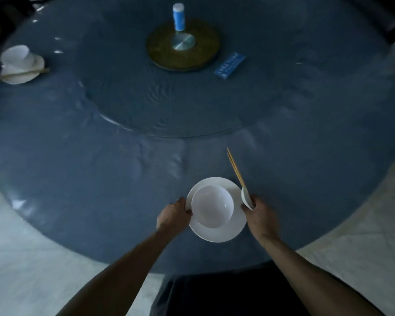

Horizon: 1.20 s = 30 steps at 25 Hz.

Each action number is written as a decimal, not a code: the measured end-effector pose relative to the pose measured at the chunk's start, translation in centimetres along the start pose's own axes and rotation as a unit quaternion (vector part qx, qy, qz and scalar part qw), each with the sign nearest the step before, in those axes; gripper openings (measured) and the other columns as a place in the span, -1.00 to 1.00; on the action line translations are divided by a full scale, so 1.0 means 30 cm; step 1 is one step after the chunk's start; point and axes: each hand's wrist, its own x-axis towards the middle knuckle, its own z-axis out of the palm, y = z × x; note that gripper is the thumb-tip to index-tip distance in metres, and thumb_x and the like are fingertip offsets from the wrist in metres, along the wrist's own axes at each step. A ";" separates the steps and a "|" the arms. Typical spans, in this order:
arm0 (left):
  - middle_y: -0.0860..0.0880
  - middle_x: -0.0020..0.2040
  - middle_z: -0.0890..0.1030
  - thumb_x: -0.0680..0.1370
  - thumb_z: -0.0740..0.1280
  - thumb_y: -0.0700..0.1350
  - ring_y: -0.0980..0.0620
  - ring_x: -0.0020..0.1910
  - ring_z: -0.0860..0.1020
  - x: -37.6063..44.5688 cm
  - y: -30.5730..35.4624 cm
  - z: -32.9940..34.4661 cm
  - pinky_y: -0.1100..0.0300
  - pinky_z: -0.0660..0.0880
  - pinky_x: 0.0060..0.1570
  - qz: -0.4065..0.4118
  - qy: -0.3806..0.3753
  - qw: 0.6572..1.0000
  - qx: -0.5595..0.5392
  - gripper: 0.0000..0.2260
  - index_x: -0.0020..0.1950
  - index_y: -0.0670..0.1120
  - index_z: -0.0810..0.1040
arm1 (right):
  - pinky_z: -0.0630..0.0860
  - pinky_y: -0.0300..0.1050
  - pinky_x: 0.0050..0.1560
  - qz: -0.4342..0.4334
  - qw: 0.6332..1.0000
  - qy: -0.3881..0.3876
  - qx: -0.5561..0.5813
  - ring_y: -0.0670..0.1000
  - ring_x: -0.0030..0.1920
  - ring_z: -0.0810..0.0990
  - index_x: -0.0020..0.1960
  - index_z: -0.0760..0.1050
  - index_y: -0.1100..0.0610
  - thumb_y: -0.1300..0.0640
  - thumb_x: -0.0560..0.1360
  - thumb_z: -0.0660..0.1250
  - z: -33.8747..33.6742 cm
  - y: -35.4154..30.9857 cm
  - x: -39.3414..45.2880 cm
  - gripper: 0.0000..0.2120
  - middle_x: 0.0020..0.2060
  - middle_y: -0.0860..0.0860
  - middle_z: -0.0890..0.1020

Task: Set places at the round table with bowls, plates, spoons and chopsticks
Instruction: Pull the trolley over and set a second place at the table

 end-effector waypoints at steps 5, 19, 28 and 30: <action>-0.20 0.03 0.63 0.51 0.23 0.03 -0.29 0.01 0.60 -0.030 0.008 0.030 0.04 0.41 -0.19 -0.037 0.045 0.998 0.018 -0.76 0.10 -0.07 0.41 | 0.47 -0.09 -0.08 -0.028 0.999 -0.041 0.019 0.14 0.02 0.63 0.08 0.58 0.06 0.00 0.49 0.36 -0.011 0.016 0.029 -0.79 -0.02 0.03 0.69; 0.05 -0.23 0.66 0.56 0.31 -0.04 0.17 -0.38 0.58 -0.407 0.188 0.118 0.19 0.55 -0.31 0.059 -0.070 0.962 -0.255 -0.87 -0.09 -0.02 0.63 | 0.47 -0.18 -0.25 0.045 0.973 -0.148 0.172 -0.03 -0.28 0.57 -0.16 0.61 0.03 -0.05 0.53 0.29 -0.075 -0.115 -0.206 -0.79 -0.32 -0.03 0.61; 0.01 -0.14 0.63 0.59 0.31 -0.05 0.17 -0.30 0.57 -0.460 0.193 0.180 0.32 0.53 -0.40 0.084 -0.215 0.895 -0.383 -0.85 0.14 -0.01 0.57 | 0.50 -0.20 -0.39 0.111 0.947 -0.139 0.266 -0.09 -0.44 0.54 -0.14 0.64 0.05 0.02 0.60 0.21 -0.057 -0.123 -0.298 -0.73 -0.47 0.00 0.58; 0.09 -0.26 0.60 0.59 0.31 -0.08 0.22 -0.37 0.56 -0.462 0.192 0.195 0.32 0.53 -0.42 0.094 -0.200 0.898 -0.381 -0.90 0.08 -0.02 0.56 | 0.55 -0.08 -0.27 0.121 0.945 -0.140 0.269 -0.01 -0.38 0.58 -0.14 0.63 0.06 0.02 0.60 0.21 -0.052 -0.116 -0.307 -0.73 -0.47 -0.01 0.59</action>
